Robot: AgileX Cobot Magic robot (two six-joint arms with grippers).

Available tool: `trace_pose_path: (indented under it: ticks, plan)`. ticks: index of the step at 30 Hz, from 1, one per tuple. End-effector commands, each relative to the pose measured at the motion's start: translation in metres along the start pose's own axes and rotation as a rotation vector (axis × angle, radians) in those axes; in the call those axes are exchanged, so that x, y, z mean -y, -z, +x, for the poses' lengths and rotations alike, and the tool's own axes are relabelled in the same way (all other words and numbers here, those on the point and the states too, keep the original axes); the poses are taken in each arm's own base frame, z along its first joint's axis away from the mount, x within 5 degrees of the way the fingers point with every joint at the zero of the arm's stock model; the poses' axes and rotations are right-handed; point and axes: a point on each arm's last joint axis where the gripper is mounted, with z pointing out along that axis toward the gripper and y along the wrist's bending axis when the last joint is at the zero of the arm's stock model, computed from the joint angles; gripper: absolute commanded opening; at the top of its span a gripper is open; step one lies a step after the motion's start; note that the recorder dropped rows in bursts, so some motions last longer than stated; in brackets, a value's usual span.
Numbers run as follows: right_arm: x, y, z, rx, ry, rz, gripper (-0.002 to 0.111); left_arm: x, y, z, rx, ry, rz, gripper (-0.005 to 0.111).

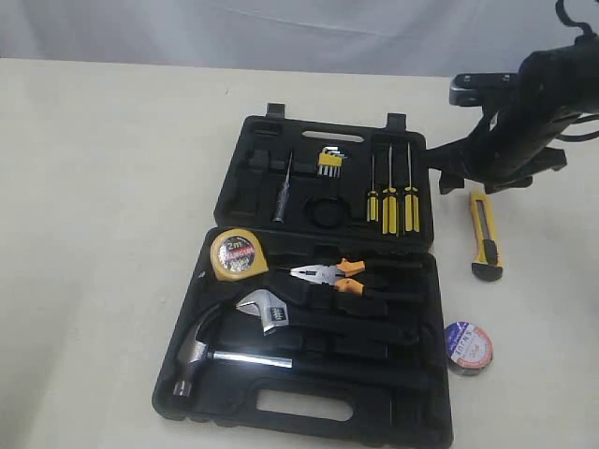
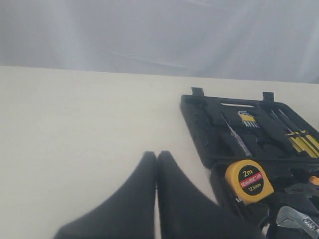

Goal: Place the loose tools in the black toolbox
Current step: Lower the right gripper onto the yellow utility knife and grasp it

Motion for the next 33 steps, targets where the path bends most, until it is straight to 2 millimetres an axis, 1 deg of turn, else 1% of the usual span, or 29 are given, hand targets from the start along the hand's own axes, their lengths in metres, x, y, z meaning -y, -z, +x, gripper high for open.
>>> trace_pose_path:
  ticks: [1,7,9,14,15,16,17,18,20,24,29,33]
  plan:
    - [0.003,-0.014,0.0,0.007,-0.019,0.009,0.069,0.001,0.0,-0.001,-0.003,0.007,0.006,0.0]
    - [0.004,-0.016,0.004,-0.028,-0.07,0.022,0.069,0.001,0.0,-0.001,-0.003,0.007,0.006,0.0]
    - [0.008,-0.016,0.006,-0.048,-0.095,0.041,0.069,0.001,0.0,-0.001,-0.003,0.007,0.006,0.0]
    - [0.031,-0.016,0.013,-0.136,-0.181,0.094,0.069,0.001,0.0,-0.001,-0.003,0.007,0.006,0.0]
    - [0.037,-0.016,0.015,-0.157,-0.193,0.105,0.068,0.001,0.0,-0.001,-0.003,0.007,0.006,0.0]
    - [0.045,-0.015,0.018,-0.191,-0.204,0.12,0.064,0.001,0.0,-0.001,-0.003,0.007,0.006,0.0]
    - [0.047,-0.015,0.019,-0.204,-0.198,0.124,0.061,0.001,0.0,-0.001,-0.003,0.007,0.006,0.0]
    - [0.048,-0.015,0.02,-0.221,-0.184,0.125,0.055,0.001,0.0,-0.001,-0.003,0.007,0.006,0.0]
    - [0.048,-0.015,0.02,-0.225,-0.177,0.119,0.051,0.001,0.0,-0.001,-0.003,0.007,0.006,0.0]
    - [0.047,-0.014,0.022,-0.244,-0.181,0.121,0.052,0.001,0.0,-0.001,-0.003,0.007,0.006,0.0]
    - [0.04,-0.015,0.023,-0.258,-0.258,0.054,0.052,0.001,0.0,-0.001,-0.003,0.007,0.006,0.0]
    - [0.038,-0.014,0.025,-0.284,-0.251,0.037,0.052,0.001,0.0,-0.001,-0.003,0.007,0.006,0.0]
